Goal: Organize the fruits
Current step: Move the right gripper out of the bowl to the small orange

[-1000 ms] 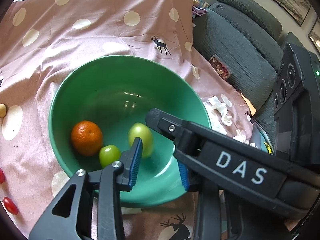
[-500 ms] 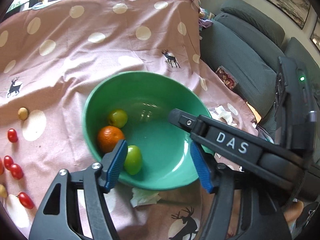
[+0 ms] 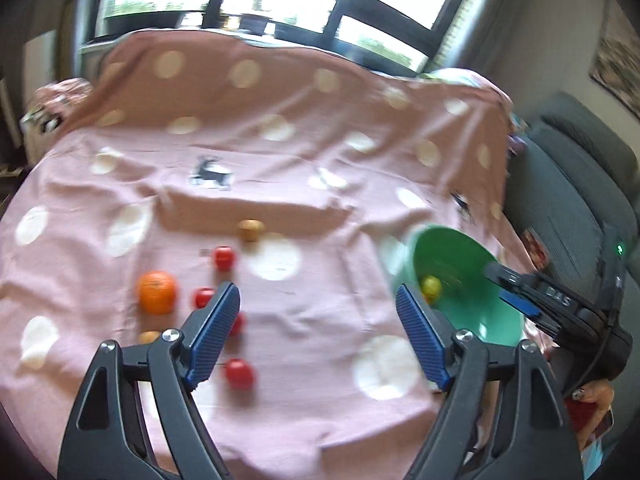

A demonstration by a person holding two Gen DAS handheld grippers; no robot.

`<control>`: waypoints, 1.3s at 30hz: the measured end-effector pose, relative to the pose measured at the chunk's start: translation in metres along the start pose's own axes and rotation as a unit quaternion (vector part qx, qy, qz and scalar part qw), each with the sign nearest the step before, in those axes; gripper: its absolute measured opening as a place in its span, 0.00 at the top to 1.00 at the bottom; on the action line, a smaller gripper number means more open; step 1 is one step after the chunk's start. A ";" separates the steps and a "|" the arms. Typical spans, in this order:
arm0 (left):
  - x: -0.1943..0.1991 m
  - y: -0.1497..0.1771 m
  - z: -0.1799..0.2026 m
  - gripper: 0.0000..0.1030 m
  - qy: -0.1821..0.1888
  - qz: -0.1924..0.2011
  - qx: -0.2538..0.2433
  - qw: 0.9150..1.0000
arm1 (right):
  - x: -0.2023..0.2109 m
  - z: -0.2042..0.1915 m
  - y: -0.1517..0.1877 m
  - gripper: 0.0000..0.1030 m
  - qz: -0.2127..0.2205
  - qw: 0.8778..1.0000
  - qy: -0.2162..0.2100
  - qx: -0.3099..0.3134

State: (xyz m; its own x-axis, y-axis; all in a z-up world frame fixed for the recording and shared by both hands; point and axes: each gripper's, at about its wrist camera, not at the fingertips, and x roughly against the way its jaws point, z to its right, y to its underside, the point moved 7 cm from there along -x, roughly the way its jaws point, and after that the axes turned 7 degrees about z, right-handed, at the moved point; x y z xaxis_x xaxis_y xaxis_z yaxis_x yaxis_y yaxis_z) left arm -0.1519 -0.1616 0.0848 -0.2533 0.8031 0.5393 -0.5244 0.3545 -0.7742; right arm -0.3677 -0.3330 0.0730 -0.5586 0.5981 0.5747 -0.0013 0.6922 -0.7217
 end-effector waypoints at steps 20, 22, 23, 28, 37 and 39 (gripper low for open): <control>0.020 0.007 -0.172 0.24 -0.133 0.029 0.185 0.973 | -0.055 -0.215 0.093 0.40 -0.175 0.954 -0.200 0.140; 0.021 0.008 -0.180 0.27 -0.147 0.030 0.192 0.970 | -0.072 -0.233 0.108 0.40 -0.204 0.946 -0.198 0.153; 0.022 0.008 -0.183 0.29 -0.150 0.030 0.199 0.968 | -0.082 -0.241 0.115 0.42 -0.211 0.945 -0.191 0.164; 0.027 0.008 -0.187 0.32 -0.149 0.034 0.216 0.964 | -0.117 -0.252 0.149 0.55 -0.244 0.940 -0.169 0.171; 0.026 0.008 -0.183 0.32 -0.154 0.032 0.208 0.965 | -0.128 -0.263 0.167 0.56 -0.240 0.933 -0.174 0.203; 0.027 0.008 -0.182 0.32 -0.155 0.032 0.204 0.966 | -0.128 -0.266 0.168 0.57 -0.230 0.935 -0.169 0.210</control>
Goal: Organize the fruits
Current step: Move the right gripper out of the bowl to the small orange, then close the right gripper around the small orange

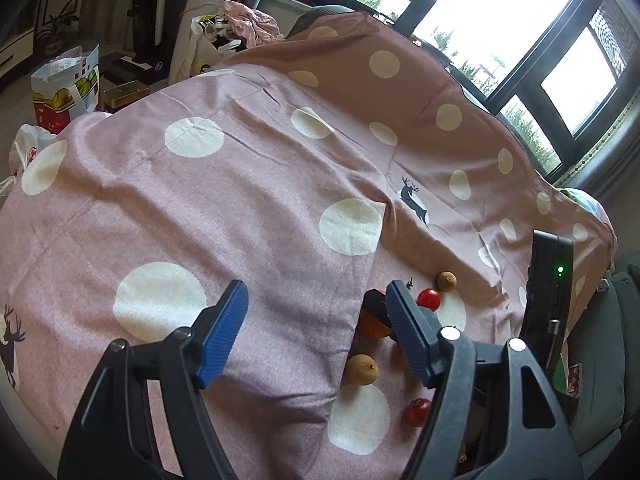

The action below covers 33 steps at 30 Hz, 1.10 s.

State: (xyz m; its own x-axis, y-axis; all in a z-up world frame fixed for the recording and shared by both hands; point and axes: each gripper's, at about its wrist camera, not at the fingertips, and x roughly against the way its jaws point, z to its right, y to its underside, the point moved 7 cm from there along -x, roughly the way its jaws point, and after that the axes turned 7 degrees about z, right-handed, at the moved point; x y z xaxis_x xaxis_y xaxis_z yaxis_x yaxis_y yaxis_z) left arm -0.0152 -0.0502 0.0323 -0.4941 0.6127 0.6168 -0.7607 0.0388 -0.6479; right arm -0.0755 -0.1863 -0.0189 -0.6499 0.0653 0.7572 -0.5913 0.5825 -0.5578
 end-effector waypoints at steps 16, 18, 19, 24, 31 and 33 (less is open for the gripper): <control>0.001 0.021 0.048 0.32 0.035 -0.013 -0.069 0.997 | 0.094 0.060 0.020 0.58 0.049 0.996 0.061 -0.049; -0.001 0.027 0.056 0.32 0.036 -0.017 -0.084 0.996 | 0.096 0.074 0.033 0.58 0.041 0.994 0.079 -0.057; -0.001 0.030 0.061 0.33 0.039 -0.019 -0.090 0.995 | 0.096 0.080 0.037 0.58 0.036 0.994 0.083 -0.062; -0.007 0.045 0.075 0.34 0.042 -0.034 -0.116 0.992 | 0.086 0.103 0.048 0.58 0.005 0.992 0.078 -0.095; -0.009 0.052 0.079 0.37 0.039 -0.043 -0.125 0.991 | 0.095 0.108 0.049 0.58 0.010 0.992 0.077 -0.100; -0.009 0.055 0.082 0.40 0.046 -0.050 -0.126 0.990 | 0.106 0.109 0.045 0.57 0.032 0.992 0.076 -0.101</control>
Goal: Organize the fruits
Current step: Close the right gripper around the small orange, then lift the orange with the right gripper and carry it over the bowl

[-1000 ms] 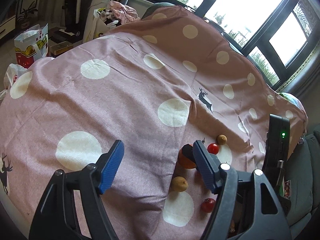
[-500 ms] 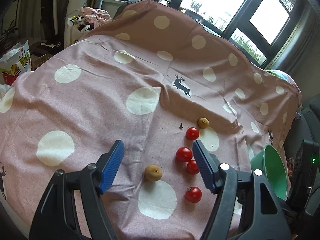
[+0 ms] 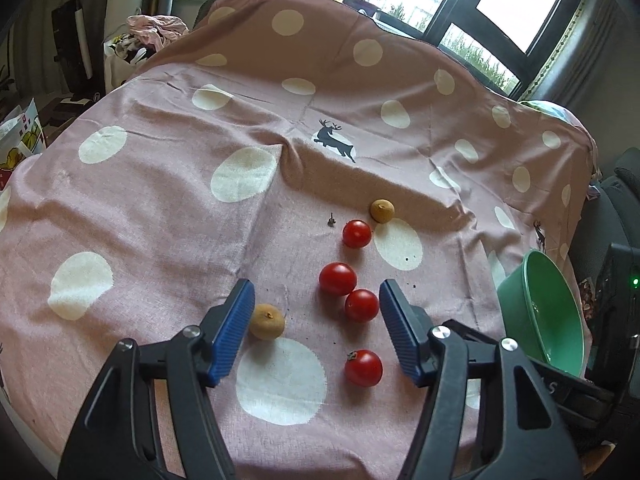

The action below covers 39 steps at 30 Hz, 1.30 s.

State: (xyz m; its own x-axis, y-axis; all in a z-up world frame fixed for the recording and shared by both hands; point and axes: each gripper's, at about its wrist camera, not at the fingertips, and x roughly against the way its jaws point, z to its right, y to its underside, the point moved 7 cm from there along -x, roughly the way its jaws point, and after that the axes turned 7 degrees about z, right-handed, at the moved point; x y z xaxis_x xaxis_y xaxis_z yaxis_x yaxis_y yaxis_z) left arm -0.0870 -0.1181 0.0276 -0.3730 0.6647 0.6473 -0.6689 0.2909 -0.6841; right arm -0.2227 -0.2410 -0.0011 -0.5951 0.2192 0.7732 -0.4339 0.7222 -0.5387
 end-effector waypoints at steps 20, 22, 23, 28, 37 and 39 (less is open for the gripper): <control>-0.030 0.056 0.080 0.56 0.102 -0.104 -0.080 0.986 | 0.006 0.015 -0.008 0.55 0.001 0.994 -0.070 -0.089; -0.033 0.058 0.080 0.56 0.100 -0.108 -0.080 0.986 | 0.003 0.014 -0.007 0.55 -0.006 0.993 -0.073 -0.090; -0.034 0.059 0.081 0.57 0.102 -0.111 -0.080 0.985 | 0.002 0.014 -0.006 0.55 -0.009 0.993 -0.072 -0.089; -0.038 0.064 0.083 0.59 0.100 -0.116 -0.083 0.985 | -0.007 0.017 -0.002 0.55 -0.021 0.993 -0.065 -0.096; -0.045 0.069 0.087 0.60 0.104 -0.127 -0.081 0.983 | -0.018 0.016 0.004 0.55 -0.040 0.992 -0.067 -0.102; -0.047 0.069 0.087 0.60 0.107 -0.129 -0.078 0.983 | -0.019 0.016 0.005 0.55 -0.043 0.991 -0.068 -0.105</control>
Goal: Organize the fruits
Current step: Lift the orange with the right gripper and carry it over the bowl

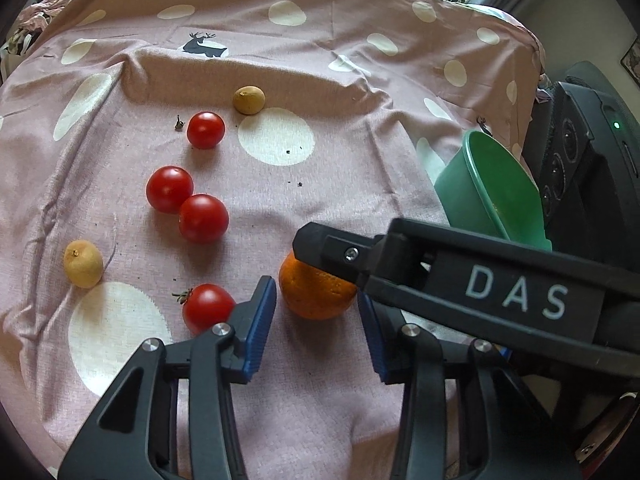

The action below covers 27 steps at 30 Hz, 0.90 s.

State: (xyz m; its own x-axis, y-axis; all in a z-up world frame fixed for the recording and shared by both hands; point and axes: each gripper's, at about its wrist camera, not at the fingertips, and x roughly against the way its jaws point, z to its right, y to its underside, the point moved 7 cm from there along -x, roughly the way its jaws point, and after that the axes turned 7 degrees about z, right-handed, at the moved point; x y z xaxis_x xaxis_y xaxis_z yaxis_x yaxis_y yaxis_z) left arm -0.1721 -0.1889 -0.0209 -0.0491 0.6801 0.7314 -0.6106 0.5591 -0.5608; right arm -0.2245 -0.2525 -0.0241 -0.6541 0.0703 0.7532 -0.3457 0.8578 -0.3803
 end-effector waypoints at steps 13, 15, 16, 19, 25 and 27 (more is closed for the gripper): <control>-0.001 0.000 -0.002 0.61 0.004 0.002 0.007 1.000 | -0.007 0.001 0.004 0.55 -0.011 1.000 -0.002 -0.001; 0.002 -0.001 -0.002 0.61 0.003 0.008 0.006 1.000 | -0.007 -0.002 0.004 0.56 -0.009 1.000 -0.003 0.003; 0.005 -0.002 -0.001 0.61 0.005 0.012 0.005 1.000 | -0.006 -0.004 0.004 0.56 -0.006 1.000 -0.004 0.007; 0.015 -0.007 0.002 0.61 0.006 0.030 -0.004 1.000 | 0.001 -0.011 0.002 0.56 0.011 1.000 -0.008 0.023; 0.039 -0.016 0.008 0.61 0.000 0.076 -0.028 0.997 | 0.020 -0.029 -0.002 0.56 0.049 0.997 -0.032 0.048; 0.047 -0.019 0.011 0.61 -0.001 0.091 -0.035 0.995 | 0.027 -0.034 -0.004 0.56 0.063 0.996 -0.041 0.057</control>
State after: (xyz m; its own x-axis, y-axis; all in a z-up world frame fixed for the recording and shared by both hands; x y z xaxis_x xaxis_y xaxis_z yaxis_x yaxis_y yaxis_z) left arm -0.1717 -0.1727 0.0281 -0.1556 0.7727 0.6154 -0.5343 0.4581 -0.7104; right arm -0.2176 -0.2367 0.0159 -0.7484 0.1283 0.6507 -0.3284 0.7807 -0.5317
